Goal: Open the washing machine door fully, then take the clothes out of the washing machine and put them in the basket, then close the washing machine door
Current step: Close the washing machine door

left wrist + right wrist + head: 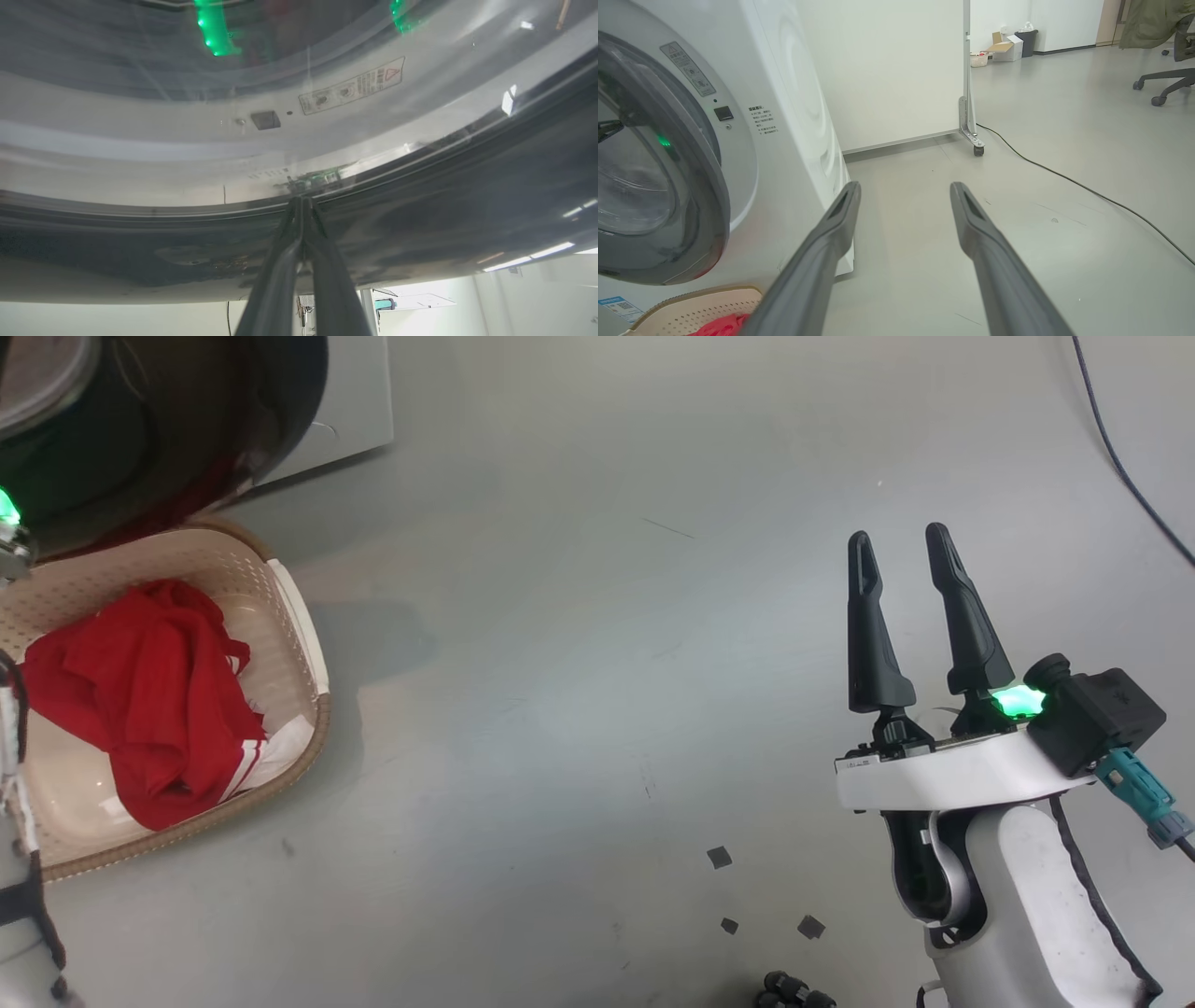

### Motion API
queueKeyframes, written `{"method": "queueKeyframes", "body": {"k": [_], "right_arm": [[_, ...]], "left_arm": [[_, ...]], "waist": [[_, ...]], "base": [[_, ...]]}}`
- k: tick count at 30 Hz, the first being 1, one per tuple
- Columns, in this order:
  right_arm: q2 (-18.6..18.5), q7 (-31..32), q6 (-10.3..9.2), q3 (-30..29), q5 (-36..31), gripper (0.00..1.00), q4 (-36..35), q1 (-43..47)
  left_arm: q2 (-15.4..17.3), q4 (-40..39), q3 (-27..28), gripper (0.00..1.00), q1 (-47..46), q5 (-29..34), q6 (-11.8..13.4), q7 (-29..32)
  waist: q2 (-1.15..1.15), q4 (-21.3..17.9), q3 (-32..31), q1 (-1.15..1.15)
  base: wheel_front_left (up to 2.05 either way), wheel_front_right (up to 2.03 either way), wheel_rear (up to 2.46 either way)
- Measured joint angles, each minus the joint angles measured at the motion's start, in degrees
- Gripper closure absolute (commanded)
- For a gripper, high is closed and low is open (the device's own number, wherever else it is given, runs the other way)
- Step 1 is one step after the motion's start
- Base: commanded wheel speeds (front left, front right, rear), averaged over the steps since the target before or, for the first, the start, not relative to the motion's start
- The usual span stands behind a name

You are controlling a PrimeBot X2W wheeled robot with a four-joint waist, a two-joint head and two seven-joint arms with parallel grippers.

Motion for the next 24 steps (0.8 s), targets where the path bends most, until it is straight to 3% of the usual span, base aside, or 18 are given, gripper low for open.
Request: {"method": "queueKeyframes", "body": {"k": [16,24], "right_arm": [[0.08,0.00,-0.93,0.15,0.68,0.00,0.27,-0.97],[0.09,0.00,-1.02,0.01,0.68,0.00,0.85,-1.33]], "left_arm": [[2.07,6.32,-0.13,1.00,-7.95,3.49,-0.10,-3.02],[1.60,9.46,-0.36,1.00,-8.68,3.34,-2.08,-3.21]], "waist": [[0.00,-3.39,1.84,0.00],[0.00,-3.24,1.21,0.00]], "base": [[0.00,0.00,0.00],[0.00,0.00,0.00]]}}
